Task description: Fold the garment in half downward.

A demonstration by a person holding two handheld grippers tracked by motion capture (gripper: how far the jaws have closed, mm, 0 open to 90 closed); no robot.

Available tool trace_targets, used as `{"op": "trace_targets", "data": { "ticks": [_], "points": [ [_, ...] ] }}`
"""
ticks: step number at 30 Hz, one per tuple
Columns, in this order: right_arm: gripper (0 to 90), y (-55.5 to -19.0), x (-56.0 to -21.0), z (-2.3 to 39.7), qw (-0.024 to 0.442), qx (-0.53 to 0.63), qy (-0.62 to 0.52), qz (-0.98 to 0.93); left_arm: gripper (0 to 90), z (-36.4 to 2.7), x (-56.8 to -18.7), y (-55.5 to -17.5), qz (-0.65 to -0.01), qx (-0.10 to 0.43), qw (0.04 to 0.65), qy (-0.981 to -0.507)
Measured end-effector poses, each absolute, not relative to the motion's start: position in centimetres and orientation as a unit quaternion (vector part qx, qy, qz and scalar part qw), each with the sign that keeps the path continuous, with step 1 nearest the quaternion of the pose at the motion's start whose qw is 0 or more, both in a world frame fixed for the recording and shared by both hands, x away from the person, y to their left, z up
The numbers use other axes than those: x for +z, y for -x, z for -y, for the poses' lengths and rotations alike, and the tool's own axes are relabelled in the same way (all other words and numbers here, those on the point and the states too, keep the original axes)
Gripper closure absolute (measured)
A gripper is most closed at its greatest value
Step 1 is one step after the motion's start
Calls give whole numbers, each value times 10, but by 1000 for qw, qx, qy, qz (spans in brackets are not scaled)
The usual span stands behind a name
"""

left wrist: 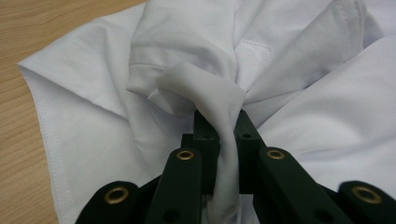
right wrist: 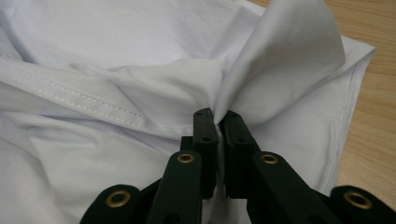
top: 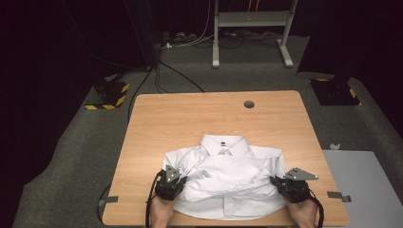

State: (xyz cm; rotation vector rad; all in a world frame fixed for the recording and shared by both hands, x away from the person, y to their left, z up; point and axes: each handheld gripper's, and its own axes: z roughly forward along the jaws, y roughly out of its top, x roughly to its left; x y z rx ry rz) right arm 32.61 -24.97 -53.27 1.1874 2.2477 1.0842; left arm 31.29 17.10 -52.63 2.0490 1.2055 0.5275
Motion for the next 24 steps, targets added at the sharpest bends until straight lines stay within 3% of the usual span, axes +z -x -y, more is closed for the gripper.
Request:
{"op": "trace_targets", "data": {
  "ticks": [24],
  "points": [
    [855, -369, -534, 260, 216, 358, -447, -791, 835, -146, -530, -363, -467, 187, 334, -797]
  ]
}}
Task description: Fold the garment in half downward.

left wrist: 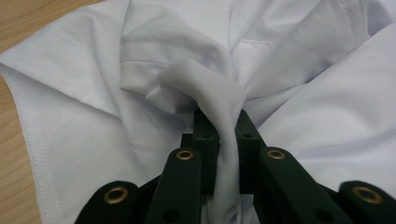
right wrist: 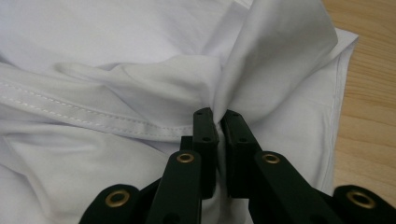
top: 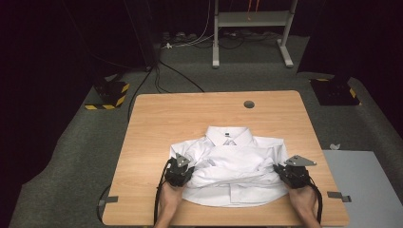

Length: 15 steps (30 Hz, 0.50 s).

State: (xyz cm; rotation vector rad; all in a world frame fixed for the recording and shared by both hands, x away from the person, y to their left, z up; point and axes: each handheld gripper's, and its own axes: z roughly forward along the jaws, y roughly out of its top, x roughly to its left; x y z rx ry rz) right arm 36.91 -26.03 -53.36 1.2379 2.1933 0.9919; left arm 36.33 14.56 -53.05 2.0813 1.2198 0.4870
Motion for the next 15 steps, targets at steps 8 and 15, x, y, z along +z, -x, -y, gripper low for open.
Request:
{"op": "trace_targets", "data": {
  "ticks": [8, 15],
  "points": [
    [853, -378, -534, 283, 230, 350, -480, -771, 835, -119, -532, -381, -459, 174, 346, -800],
    [847, -385, -533, 298, 245, 338, -498, -760, 834, -102, -533, -392, -455, 165, 355, -800]
  ]
}}
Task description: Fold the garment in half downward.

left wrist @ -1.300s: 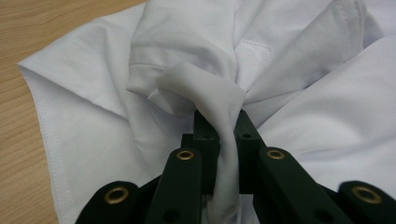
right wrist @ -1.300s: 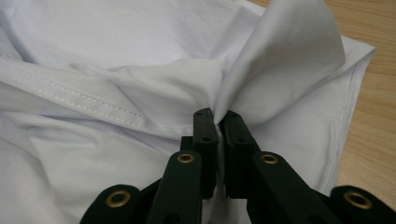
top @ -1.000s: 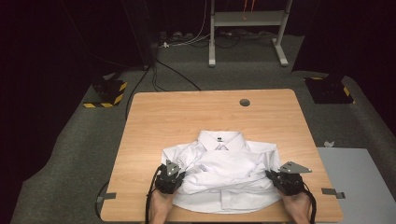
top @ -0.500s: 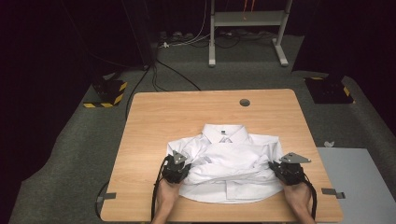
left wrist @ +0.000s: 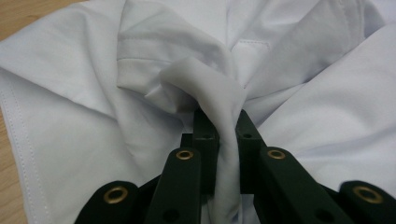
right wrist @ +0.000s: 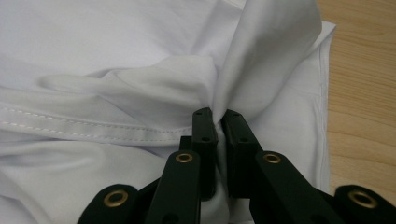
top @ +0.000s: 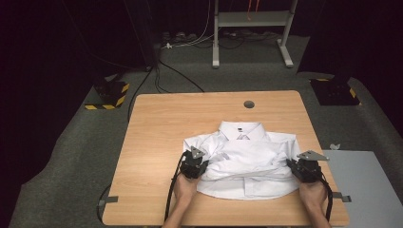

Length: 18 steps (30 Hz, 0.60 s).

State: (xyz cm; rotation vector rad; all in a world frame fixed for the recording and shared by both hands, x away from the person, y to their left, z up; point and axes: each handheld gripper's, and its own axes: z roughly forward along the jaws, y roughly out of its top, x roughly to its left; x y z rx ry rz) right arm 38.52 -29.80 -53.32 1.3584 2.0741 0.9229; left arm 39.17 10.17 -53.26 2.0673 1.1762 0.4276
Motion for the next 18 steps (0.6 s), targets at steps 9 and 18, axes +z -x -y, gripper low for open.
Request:
{"op": "trace_targets", "data": {
  "ticks": [9, 18],
  "points": [
    [829, -389, -534, 310, 261, 331, -511, -749, 832, -88, -534, -398, -452, 158, 362, -799],
    [629, -388, -528, 317, 268, 343, -526, -731, 696, -98, -531, -397, -453, 143, 400, -784]
  ]
}}
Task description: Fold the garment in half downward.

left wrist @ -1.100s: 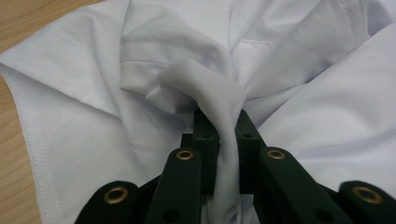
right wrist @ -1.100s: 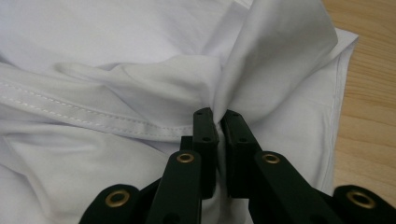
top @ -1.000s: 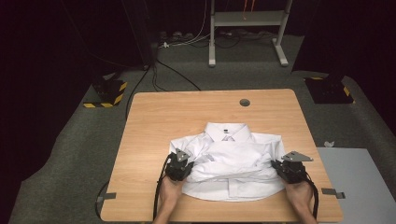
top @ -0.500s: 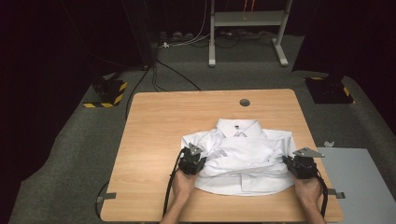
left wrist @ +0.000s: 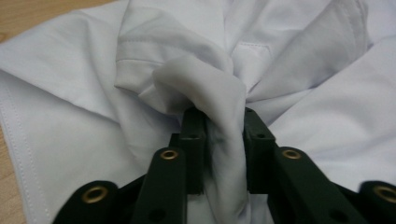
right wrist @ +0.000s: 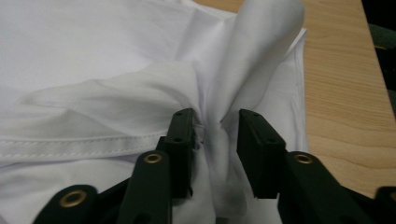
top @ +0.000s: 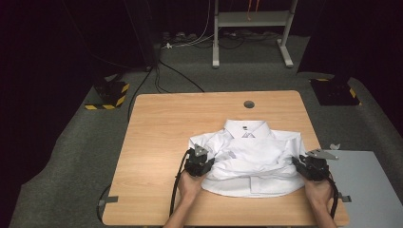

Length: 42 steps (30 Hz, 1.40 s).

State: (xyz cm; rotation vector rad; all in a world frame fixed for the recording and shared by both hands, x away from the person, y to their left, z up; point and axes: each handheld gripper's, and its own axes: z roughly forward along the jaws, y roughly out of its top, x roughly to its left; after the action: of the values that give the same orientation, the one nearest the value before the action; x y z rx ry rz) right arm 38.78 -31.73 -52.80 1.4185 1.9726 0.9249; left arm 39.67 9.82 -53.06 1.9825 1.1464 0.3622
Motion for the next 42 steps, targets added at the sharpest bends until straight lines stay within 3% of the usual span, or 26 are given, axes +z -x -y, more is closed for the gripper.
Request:
{"op": "trace_targets", "data": {
  "ticks": [2, 3, 4, 6, 7, 9, 18, 26, 42],
  "points": [
    [548, -385, -520, 317, 280, 352, -523, -724, 641, -105, -525, -394, -455, 141, 419, -773],
    [548, -385, -520, 317, 280, 352, -523, -724, 609, -105, -525, -394, -455, 141, 419, -773],
    [477, -385, -513, 315, 284, 359, -520, -721, 578, -109, -521, -393, -461, 140, 430, -763],
    [449, -385, -510, 314, 283, 366, -518, -719, 550, -112, -519, -392, -464, 140, 436, -758],
    [393, -385, -504, 310, 281, 378, -512, -719, 476, -116, -516, -391, -471, 142, 446, -747],
    [349, -385, -499, 304, 278, 387, -501, -722, 418, -120, -514, -391, -478, 141, 454, -738],
    [254, -384, -481, 270, 261, 427, -440, -746, 243, -135, -501, -396, -500, 147, 465, -716],
    [212, -381, -469, 221, 237, 451, -361, -781, 193, -148, -501, -410, -528, 148, 448, -706],
    [145, -375, -485, 138, 186, 451, -270, -830, 173, -158, -514, -441, -557, 159, 419, -700]
  ]
}}
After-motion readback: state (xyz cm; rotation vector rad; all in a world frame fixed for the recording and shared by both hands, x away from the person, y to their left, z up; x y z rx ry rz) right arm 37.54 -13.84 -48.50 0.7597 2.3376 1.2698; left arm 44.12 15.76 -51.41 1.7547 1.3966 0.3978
